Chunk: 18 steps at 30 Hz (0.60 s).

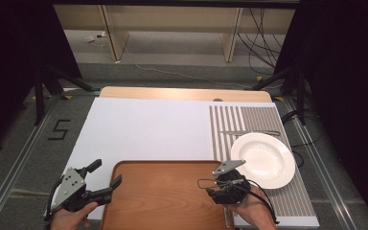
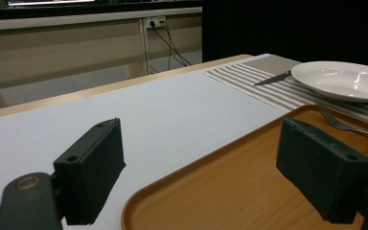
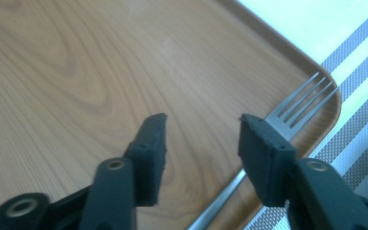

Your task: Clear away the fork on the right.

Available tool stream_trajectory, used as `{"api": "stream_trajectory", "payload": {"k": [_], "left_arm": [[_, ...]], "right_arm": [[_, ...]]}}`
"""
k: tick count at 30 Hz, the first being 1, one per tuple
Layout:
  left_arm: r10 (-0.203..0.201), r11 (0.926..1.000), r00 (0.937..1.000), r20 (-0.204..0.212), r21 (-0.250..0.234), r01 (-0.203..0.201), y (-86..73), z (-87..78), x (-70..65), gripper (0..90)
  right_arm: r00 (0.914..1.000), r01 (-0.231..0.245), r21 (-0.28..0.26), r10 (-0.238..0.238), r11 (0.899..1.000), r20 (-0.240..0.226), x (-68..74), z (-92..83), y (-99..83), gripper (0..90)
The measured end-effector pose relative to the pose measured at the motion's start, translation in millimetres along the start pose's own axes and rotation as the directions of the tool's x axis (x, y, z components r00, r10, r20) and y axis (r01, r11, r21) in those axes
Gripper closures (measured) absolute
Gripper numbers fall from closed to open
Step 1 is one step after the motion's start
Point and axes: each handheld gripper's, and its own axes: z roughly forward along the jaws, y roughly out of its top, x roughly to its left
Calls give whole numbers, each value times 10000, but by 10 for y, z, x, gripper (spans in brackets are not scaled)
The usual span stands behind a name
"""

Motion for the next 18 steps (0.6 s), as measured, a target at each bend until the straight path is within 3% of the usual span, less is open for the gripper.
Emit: {"api": "stream_trajectory", "payload": {"k": [5, 11, 14, 15, 17, 18], "left_arm": [[1, 10000, 10000, 3, 0, -1, 0, -1, 0, 163], [-12, 10000, 10000, 3, -8, 12, 0, -1, 1, 164], [-5, 10000, 10000, 21, -33, 5, -1, 1, 2, 164], [-8, 10000, 10000, 35, -65, 8, -2, 3, 3, 163], [3, 10000, 10000, 26, -61, -3, -2, 1, 4, 164], [1, 10000, 10000, 22, -70, -1, -1, 1, 4, 163]], "right_arm": [[9997, -232, -324, 234, 9992, 75, 11, -35, 11, 437], [9999, -110, -837, 119, 9964, 97, 14, -96, 26, 395], [9991, -417, -984, 425, 9943, 60, 29, -138, 36, 385], [9995, -190, -1354, 221, 9906, 215, 18, -119, 32, 384], [9979, -628, -1165, 638, 9912, 48, 35, -163, 38, 384], [9986, -508, -1287, 521, 9904, 70, 24, -159, 37, 383]]}}
